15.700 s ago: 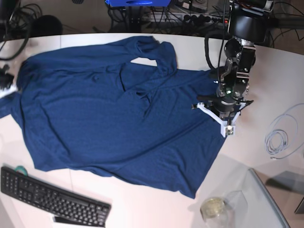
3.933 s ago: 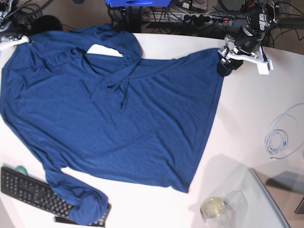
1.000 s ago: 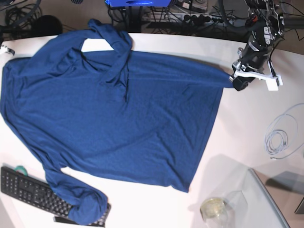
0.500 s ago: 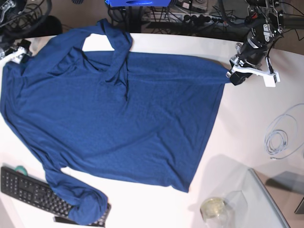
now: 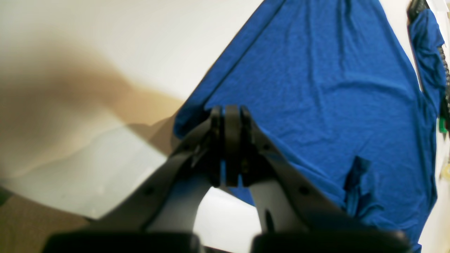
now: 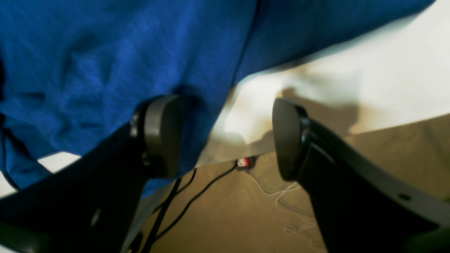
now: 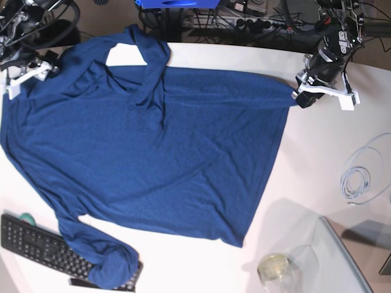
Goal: Layout the t-shirt on the table in an organized manner, then fold the t-shirt properly
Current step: 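Pull the shirt edge taut between both grippers, straightening the hem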
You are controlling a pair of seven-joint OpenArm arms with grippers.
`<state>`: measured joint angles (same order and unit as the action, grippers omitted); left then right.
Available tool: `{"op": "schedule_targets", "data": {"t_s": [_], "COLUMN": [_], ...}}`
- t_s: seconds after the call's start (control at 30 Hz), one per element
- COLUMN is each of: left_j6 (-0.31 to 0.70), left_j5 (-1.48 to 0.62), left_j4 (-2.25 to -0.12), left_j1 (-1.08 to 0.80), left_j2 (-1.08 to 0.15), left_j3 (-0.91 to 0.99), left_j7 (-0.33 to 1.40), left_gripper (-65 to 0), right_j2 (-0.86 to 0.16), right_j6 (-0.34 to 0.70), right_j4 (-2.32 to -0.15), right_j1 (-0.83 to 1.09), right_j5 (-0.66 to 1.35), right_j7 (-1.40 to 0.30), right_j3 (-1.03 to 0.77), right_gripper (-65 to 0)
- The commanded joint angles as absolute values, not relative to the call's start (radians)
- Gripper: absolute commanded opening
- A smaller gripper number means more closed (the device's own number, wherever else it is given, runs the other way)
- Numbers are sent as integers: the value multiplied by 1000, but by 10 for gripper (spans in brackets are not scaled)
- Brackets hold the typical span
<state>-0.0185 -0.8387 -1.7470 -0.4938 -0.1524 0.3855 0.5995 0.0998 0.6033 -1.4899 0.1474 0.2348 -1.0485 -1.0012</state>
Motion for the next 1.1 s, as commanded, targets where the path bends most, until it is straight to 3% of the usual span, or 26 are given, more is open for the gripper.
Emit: {"op": "schedule_targets", "data": {"t_s": [0.0,0.33,0.43,0.5,0.53,0.67,0.83,1.07], "left_j6": [-10,-10,-10,-10,-10,-10,-10,-10], "left_j5": [-848,-848,-848,-848,-848,-848,-848,-846], "left_j4": [-1762,-1762,-1762,-1762,-1762,-1762,-1762,-1762], "left_j1": [-495,-493,-493,-493,-493,-493,-495,-496], "left_j2": [-160,-163,-163,-163,-163,-163,-163,-165], "left_j3": [390,390,390,390,390,392,392,392], "left_j7": [588,588,588,588,588,588,588,588], "left_gripper": [-650,-650,-650,-650,-650,-650,-650,-650], "right_j2": [87,94,94,91,91,97,102,117], "right_j6": [605,607,607,608,608,610,608,602], "right_j4": [-1504,-1497,-1497,-1508,-1524,-1652,-1771,-1736], "right_j1": [136,139,139,139,140,189,314,407], "right_j5": [252,257,257,259,259,286,472,556], "right_j7": [-1020,-983,-997,-1044,-1070,-1156,-1244,-1248], "right_j3": [-1001,-998,-998,-1006,-1007,-1009,-1009,-1007], "right_gripper": [-287,-308,-470,-633,-650,-650,-648,-647]}}
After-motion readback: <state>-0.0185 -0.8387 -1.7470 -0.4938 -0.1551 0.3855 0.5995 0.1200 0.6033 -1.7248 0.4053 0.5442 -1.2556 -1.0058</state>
